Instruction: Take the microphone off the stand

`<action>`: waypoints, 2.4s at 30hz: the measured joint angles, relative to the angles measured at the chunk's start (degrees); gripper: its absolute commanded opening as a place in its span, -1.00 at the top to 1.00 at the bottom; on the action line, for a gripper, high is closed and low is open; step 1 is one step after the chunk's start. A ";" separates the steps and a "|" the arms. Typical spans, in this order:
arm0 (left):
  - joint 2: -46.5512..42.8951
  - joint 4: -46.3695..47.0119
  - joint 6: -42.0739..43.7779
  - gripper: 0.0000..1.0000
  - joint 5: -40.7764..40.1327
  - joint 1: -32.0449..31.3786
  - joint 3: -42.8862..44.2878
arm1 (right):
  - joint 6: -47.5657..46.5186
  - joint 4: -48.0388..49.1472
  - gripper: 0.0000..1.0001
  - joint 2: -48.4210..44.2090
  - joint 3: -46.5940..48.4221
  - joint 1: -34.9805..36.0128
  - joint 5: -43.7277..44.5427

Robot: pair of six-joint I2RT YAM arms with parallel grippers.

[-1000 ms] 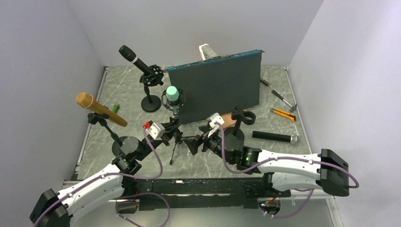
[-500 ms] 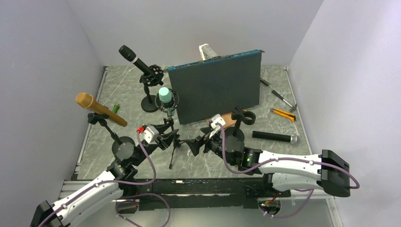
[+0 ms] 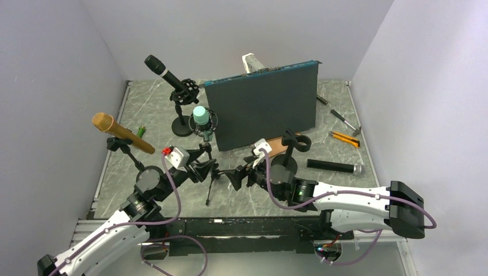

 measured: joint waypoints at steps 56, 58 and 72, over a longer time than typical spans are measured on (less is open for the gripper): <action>35.28 -38.25 4.66 -0.62 -16.02 2.03 56.76 | 10.58 -6.45 -0.49 19.08 17.29 -7.52 -23.67; 35.08 -38.14 4.74 -0.57 -15.30 2.12 56.04 | 10.58 -6.49 -0.49 18.05 17.27 -7.52 -23.30; 35.34 -35.98 5.29 0.39 -8.87 6.43 53.70 | 10.58 -7.67 -0.49 17.20 16.94 -7.52 -22.14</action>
